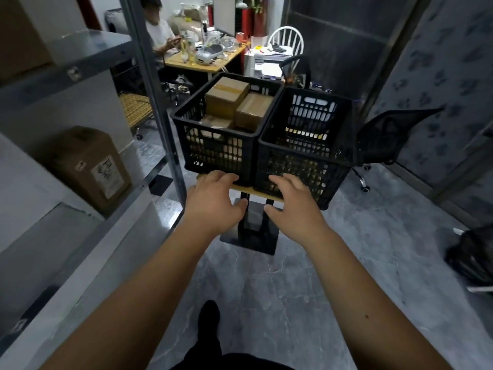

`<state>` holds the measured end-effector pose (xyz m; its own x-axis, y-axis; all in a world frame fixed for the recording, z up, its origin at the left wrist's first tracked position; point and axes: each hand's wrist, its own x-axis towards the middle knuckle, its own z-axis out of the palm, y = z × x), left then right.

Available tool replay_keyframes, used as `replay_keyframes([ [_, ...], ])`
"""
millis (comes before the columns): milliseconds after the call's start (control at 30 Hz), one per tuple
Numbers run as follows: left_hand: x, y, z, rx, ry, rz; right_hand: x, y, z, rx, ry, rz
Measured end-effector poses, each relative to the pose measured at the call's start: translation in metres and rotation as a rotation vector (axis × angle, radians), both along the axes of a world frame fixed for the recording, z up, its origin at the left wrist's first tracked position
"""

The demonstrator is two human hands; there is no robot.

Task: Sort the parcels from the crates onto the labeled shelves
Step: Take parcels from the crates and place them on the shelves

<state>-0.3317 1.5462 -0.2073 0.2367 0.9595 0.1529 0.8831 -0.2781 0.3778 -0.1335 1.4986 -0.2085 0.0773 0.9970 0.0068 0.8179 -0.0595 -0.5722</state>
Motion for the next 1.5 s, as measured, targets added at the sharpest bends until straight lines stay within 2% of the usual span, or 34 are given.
replay_keyframes([
  [333, -0.014, 0.132, 0.009, 0.030, 0.015, -0.113, -0.026, 0.120, 0.011, -0.035, -0.041, -0.067],
  [567, -0.038, 0.231, 0.009, 0.068, -0.064, -0.173, -0.051, 0.204, 0.012, -0.044, -0.062, -0.122],
  [900, -0.045, 0.324, 0.009, 0.073, -0.012, -0.219, -0.060, 0.283, 0.016, -0.033, -0.077, -0.174],
  [1133, -0.035, 0.381, 0.005, 0.058, 0.072, -0.193, -0.052, 0.348, 0.012, -0.047, -0.059, -0.142],
  [1500, -0.014, 0.500, -0.005, -0.128, 0.110, -0.073, -0.019, 0.485, -0.004, -0.077, 0.090, -0.086],
])
